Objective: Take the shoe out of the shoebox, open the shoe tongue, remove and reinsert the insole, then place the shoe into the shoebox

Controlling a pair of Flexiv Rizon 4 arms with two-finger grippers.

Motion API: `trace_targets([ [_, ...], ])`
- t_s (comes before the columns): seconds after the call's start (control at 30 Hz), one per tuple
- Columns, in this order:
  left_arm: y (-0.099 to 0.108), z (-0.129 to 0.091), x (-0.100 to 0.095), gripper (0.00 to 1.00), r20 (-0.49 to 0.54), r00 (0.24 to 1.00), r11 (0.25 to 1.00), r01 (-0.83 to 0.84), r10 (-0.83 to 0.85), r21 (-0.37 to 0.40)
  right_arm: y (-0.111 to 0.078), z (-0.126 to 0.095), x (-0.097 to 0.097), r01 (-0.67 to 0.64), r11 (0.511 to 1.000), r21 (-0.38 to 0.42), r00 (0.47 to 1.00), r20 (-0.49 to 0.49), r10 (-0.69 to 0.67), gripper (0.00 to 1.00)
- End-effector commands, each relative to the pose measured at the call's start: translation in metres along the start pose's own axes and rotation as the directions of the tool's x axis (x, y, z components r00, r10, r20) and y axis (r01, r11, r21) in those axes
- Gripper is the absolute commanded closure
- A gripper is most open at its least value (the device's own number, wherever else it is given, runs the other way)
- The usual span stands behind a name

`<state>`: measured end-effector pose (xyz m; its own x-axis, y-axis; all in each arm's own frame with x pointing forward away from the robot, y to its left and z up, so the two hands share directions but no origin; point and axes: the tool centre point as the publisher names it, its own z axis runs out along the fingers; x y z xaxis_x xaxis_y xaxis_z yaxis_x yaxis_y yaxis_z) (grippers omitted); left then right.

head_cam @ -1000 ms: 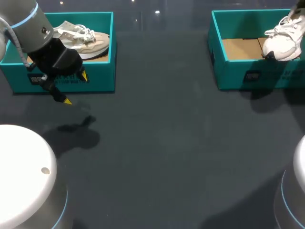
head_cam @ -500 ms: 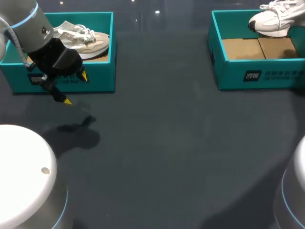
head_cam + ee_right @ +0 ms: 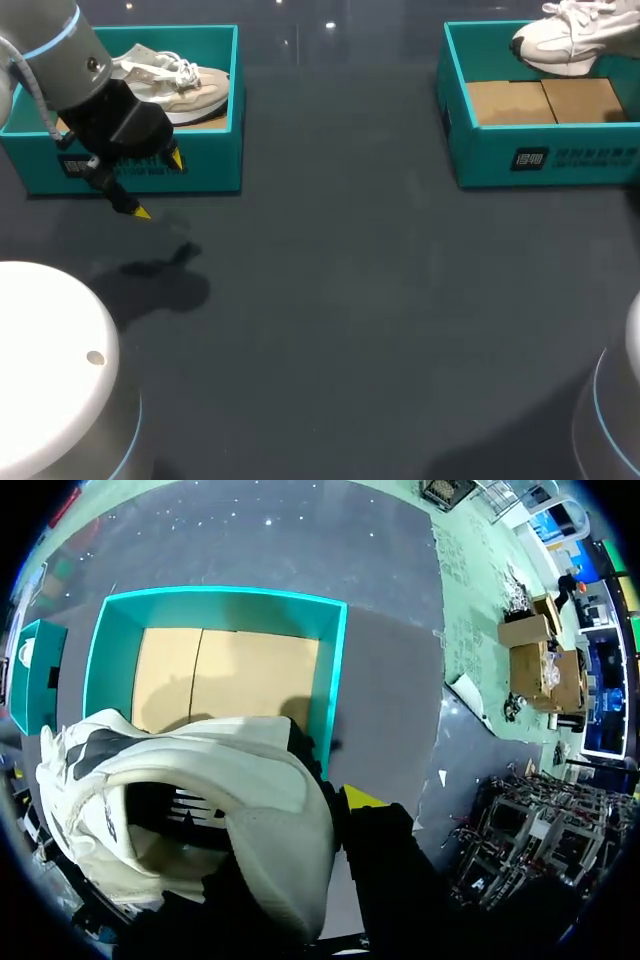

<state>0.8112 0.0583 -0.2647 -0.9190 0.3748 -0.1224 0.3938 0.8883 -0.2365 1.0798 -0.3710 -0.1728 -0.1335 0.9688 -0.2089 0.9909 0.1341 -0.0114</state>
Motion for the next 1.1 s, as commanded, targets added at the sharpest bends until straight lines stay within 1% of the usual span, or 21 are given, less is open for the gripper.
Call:
trace_targets([
  [0.03, 0.0, 0.0, 0.0, 0.0, 0.0, 1.0, 1.0, 0.0, 0.0, -0.003, -0.01, 0.008, 0.007, -0.044, 0.992, -0.121, 0.998, 0.031, 0.048, 1.0],
  [0.1, 0.0, 0.0, 0.0, 0.0, 0.0, 1.0, 1.0, 0.0, 0.0, -0.003, -0.012, 0.015, 0.009, -0.059, 0.986, -0.157, 0.998, 0.024, 0.064, 1.0],
  [0.17, 0.0, 0.0, 0.0, 0.0, 0.0, 1.0, 1.0, 0.0, 0.0, -0.003, -0.015, 0.022, 0.013, -0.091, 0.977, -0.192, 0.993, 0.05, 0.102, 1.0],
  [0.2, 0.0, 0.0, 0.0, 0.0, 0.0, 1.0, 1.0, 0.0, 0.0, -0.003, -0.017, 0.026, 0.014, -0.106, 0.973, -0.206, 0.993, 0.036, 0.116, 1.0],
  [0.23, 0.0, 0.0, 0.0, 0.0, 0.0, 1.0, 1.0, 0.0, 0.0, -0.003, -0.019, 0.03, 0.014, -0.111, 0.97, -0.215, 0.992, 0.027, 0.12, 1.0],
  [0.3, 0.0, 0.0, 0.0, 0.0, 0.0, 1.0, 1.0, 0.0, 0.0, -0.003, -0.022, 0.033, 0.014, -0.17, 0.96, -0.222, 0.983, 0.031, 0.182, 1.0],
  [0.67, 0.0, 0.0, 0.0, 0.0, 0.0, 1.0, 1.0, 0.0, 0.0, -0.003, -0.022, 0.033, 0.014, -0.17, 0.96, -0.222, 0.983, 0.031, 0.182, 1.0],
  [0.7, 0.0, 0.0, 0.0, 0.0, 0.0, 1.0, 1.0, 0.0, 0.0, -0.003, -0.021, 0.035, 0.017, -0.177, 0.959, -0.221, 0.98, 0.053, 0.193, 1.0],
  [0.73, 0.0, 0.0, 0.0, 0.0, 0.0, 1.0, 1.0, 0.0, 0.0, -0.003, -0.019, 0.04, 0.018, -0.177, 0.959, -0.22, 0.98, 0.055, 0.194, 1.0],
  [0.77, 0.0, 0.0, 0.0, 0.0, 0.0, 1.0, 1.0, 0.0, 0.0, -0.003, -0.017, 0.045, 0.019, -0.176, 0.96, -0.219, 0.981, 0.037, 0.189, 1.0],
  [0.83, 0.0, 0.0, 0.0, 0.0, 0.0, 1.0, 1.0, 0.0, 0.0, -0.003, -0.014, 0.059, 0.021, -0.196, 0.961, -0.196, 0.977, 0.039, 0.208, 1.0],
  [0.87, 0.0, 0.0, 0.0, 0.0, 0.0, 1.0, 1.0, 0.0, 0.0, -0.003, -0.013, 0.063, 0.021, -0.197, 0.963, -0.185, 0.979, 0.017, 0.204, 1.0],
  [1.0, 0.0, 0.0, 0.0, 0.0, 0.0, 1.0, 1.0, 0.0, 0.0, -0.003, -0.014, 0.071, 0.024, -0.21, 0.962, -0.176, 0.977, 0.008, 0.215, 1.0],
  [1.1, 0.0, 0.0, 0.0, 0.0, 0.0, 1.0, 1.0, 0.0, 0.0, -0.003, -0.018, 0.076, 0.032, -0.215, 0.961, -0.174, 0.976, 0.009, 0.22, 1.0],
])
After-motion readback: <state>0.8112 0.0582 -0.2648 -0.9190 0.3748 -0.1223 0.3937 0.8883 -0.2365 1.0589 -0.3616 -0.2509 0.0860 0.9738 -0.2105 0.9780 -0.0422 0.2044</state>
